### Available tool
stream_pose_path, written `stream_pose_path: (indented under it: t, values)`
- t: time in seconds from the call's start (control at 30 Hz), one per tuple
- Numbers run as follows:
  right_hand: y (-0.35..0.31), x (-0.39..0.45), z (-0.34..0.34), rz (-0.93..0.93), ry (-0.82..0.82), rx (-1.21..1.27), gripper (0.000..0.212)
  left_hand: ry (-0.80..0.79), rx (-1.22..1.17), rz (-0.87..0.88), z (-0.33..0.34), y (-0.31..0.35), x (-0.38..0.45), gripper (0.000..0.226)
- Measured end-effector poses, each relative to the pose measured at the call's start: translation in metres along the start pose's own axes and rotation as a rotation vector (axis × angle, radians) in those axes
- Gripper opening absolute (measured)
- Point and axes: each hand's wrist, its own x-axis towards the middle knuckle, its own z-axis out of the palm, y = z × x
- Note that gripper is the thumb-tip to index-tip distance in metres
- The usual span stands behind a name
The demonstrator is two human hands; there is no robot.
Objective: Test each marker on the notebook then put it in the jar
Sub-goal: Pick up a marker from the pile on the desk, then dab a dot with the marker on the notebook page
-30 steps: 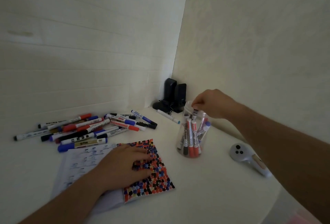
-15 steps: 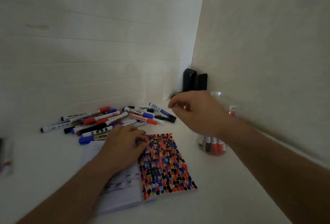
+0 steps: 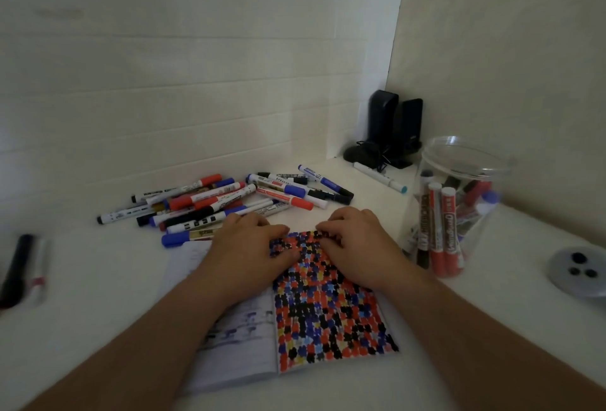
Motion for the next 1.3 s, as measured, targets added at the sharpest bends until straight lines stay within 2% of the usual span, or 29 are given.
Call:
stream_pose_path:
  t: [0.1, 0.13, 0.23, 0.3, 0.4, 0.47, 0.5, 0.53, 0.6, 0.67, 0.73, 0.77, 0.83, 0.93, 1.03, 1.07, 1.17, 1.3]
  values:
    - [0.002, 0.002, -0.003, 0.042, 0.176, 0.165, 0.009, 0.051, -0.119, -0.006, 0.002, -0.001, -0.001, 0.056]
    - [0.001, 0.002, -0.006, 0.075, 0.206, 0.273, 0.009, 0.055, -0.154, -0.014, 0.001, -0.001, -0.001, 0.051]
    - [-0.003, -0.002, -0.014, 0.131, 0.152, 0.61, 0.008, 0.071, -0.27, -0.019, 0.001, -0.005, 0.001, 0.035]
    - [-0.007, -0.007, -0.021, 0.131, 0.075, 0.768, 0.026, 0.092, -0.385, -0.002, 0.001, -0.006, 0.0, 0.028]
    - [-0.007, -0.012, -0.032, 0.226, -0.206, 1.026, 0.07, 0.147, -0.671, -0.006, -0.006, 0.001, -0.003, 0.023]
    - [-0.012, -0.016, -0.034, 0.217, -0.391, 1.187, 0.08, 0.21, -0.849, -0.137, -0.012, 0.004, -0.002, 0.016]
    - [-0.018, -0.019, -0.032, 0.16, -0.444, 1.213, 0.083, 0.225, -1.028, -0.269, -0.019, 0.003, -0.002, 0.018]
    - [-0.027, -0.022, -0.029, 0.099, -0.472, 1.191, 0.084, 0.219, -1.277, -0.384, -0.03, 0.004, -0.003, 0.028]
    - [-0.053, -0.035, -0.023, -0.073, -0.462, 0.953, 0.071, 0.22, -1.707, -0.448, -0.047, -0.004, -0.003, 0.052]
    - [-0.072, -0.046, -0.016, -0.414, -0.406, 0.416, 0.055, 0.326, -1.778, -0.411, -0.058, -0.021, -0.004, 0.051]
    - [-0.085, -0.055, -0.009, -0.61, -0.398, 0.02, 0.055, 0.467, -1.703, -0.385, -0.068, -0.036, -0.01, 0.031]
    - [-0.089, -0.057, -0.006, -0.616, -0.406, -0.049, 0.058, 0.529, -1.571, -0.368, -0.072, -0.044, -0.012, 0.021]
    - [-0.093, -0.059, -0.004, -0.605, -0.422, -0.08, 0.059, 0.569, -1.244, -0.327, -0.083, -0.051, -0.015, 0.017]
    - [-0.096, -0.059, -0.006, -0.597, -0.429, -0.096, 0.056, 0.467, -0.859, -0.273, -0.09, -0.056, -0.01, 0.015]
    - [-0.096, -0.06, -0.008, -0.586, -0.425, -0.102, 0.054, 0.278, -0.251, -0.228, -0.075, -0.069, -0.002, 0.01]
    - [-0.096, -0.06, -0.008, -0.582, -0.423, -0.103, 0.054, 0.233, -0.138, -0.209, -0.067, -0.074, 0.0, 0.012]
    - [-0.095, -0.059, -0.009, -0.567, -0.441, -0.072, 0.055, 0.144, 0.026, -0.13, -0.043, -0.083, 0.006, 0.021]
    - [-0.091, -0.057, -0.005, -0.562, -0.433, -0.007, 0.055, 0.17, 0.183, -0.027, -0.026, -0.087, 0.008, 0.025]
